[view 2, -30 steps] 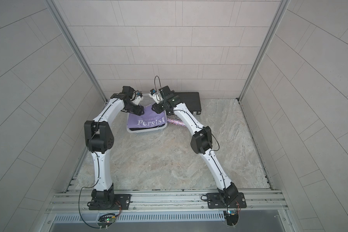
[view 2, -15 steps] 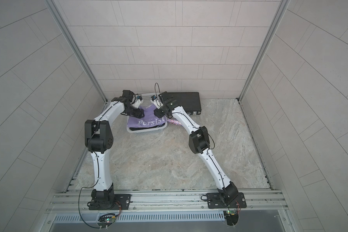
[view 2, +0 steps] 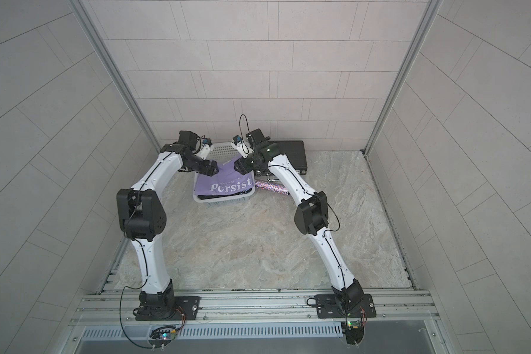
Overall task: Put the folded t-shirts into the basket
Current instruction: Place the T-shirt in the bin, then reset both arms
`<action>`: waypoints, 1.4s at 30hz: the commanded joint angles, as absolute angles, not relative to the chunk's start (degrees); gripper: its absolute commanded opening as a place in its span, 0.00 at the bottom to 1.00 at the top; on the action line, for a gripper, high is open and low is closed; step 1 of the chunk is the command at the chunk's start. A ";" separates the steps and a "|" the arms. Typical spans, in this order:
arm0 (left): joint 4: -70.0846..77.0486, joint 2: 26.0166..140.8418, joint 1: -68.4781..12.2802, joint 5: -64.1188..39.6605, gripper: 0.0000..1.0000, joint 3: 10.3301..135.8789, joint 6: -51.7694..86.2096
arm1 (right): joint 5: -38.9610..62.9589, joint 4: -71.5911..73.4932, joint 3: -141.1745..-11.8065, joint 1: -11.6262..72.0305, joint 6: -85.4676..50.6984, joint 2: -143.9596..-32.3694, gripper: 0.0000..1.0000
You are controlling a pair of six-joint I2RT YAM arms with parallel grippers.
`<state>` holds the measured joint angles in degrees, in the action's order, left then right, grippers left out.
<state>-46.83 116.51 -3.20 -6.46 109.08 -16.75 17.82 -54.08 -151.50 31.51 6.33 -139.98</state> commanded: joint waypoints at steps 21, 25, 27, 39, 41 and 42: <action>-17.92 62.90 -1.62 6.67 1.00 54.33 -13.88 | -1.31 -34.84 -72.14 7.08 13.18 -69.82 1.00; -12.87 59.22 -0.10 11.87 1.00 44.91 -8.37 | -1.31 -26.77 -57.16 -0.40 10.07 -61.31 1.00; -9.09 58.38 1.51 10.95 1.00 41.03 -6.67 | -1.58 -19.94 -48.39 -2.90 8.61 -57.91 1.00; 24.25 63.42 4.35 -1.30 1.00 22.28 1.79 | 1.47 16.78 -23.42 -4.39 -4.49 -62.45 1.00; 30.80 67.10 4.39 -0.99 1.00 20.59 1.98 | 1.83 24.53 -20.50 -4.39 -4.92 -65.63 1.00; 33.13 69.36 4.39 -0.67 1.00 20.23 1.90 | 1.51 28.04 -19.44 -4.34 -4.84 -67.22 1.00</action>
<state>19.59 65.89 4.14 1.30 21.87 0.32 0.21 13.98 -22.17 -4.25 -1.89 -64.58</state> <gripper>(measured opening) 0.999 0.999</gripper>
